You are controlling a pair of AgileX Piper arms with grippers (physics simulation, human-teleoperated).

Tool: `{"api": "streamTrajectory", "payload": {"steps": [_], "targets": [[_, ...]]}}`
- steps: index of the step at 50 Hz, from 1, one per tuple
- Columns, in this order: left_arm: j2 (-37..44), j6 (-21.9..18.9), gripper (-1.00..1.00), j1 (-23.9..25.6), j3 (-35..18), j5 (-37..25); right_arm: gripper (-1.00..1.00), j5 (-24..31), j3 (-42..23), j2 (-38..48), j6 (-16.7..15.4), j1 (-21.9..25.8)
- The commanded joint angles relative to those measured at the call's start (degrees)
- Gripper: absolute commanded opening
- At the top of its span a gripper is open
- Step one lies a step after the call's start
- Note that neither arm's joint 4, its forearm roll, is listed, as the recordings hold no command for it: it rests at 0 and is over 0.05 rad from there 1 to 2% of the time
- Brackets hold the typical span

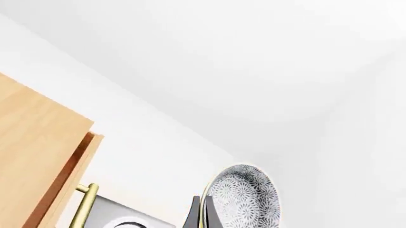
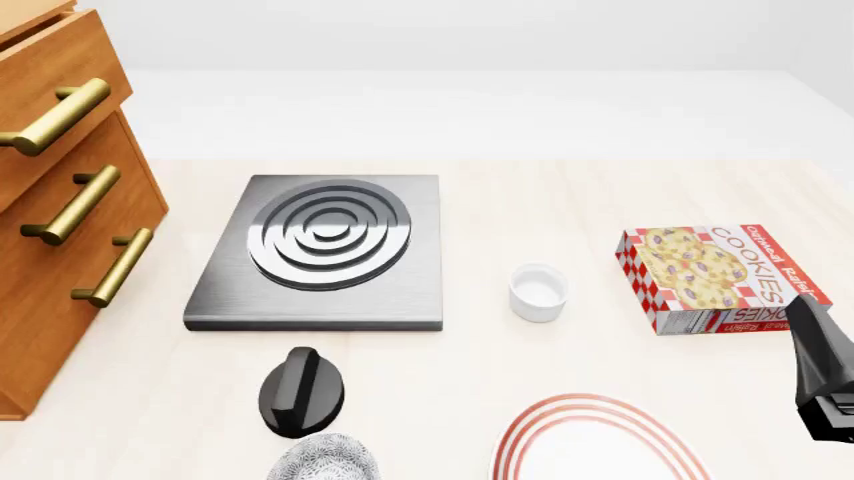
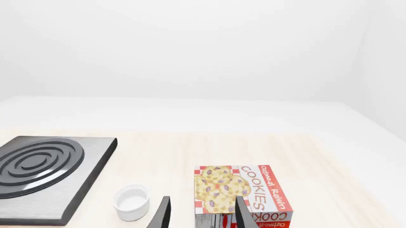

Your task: Pick the akita bowl on the wooden cabinet and place it on the plate.

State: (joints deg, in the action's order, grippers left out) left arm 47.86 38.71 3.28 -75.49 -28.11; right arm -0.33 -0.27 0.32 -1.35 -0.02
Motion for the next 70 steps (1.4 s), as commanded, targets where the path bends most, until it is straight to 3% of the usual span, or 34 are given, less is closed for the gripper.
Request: {"api": "streamTrajectory", "payload": {"steps": [1,10,19,20,39,70], "targets": [[-1.49,-0.14,-1.0,6.16,0.14,-1.52,1.0,0.0,0.0,0.0,0.0,0.0],[-2.99,0.57,-1.0,12.64,1.56,-2.77,1.0,0.0,0.0,0.0,0.0,0.01],[-2.99,0.57,-1.0,12.64,1.57,-2.77,1.0,0.0,0.0,0.0,0.0,0.01],[-5.14,2.47,-1.0,18.47,3.8,-3.35,1.0,0.0,0.0,0.0,0.01,0.0],[-7.15,4.22,-1.0,27.69,8.39,-3.33,1.0,0.0,0.0,0.0,0.0,0.0],[-1.83,2.08,-1.0,38.99,16.36,1.0,1.0,0.0,0.0,0.0,0.0,0.0]]}}
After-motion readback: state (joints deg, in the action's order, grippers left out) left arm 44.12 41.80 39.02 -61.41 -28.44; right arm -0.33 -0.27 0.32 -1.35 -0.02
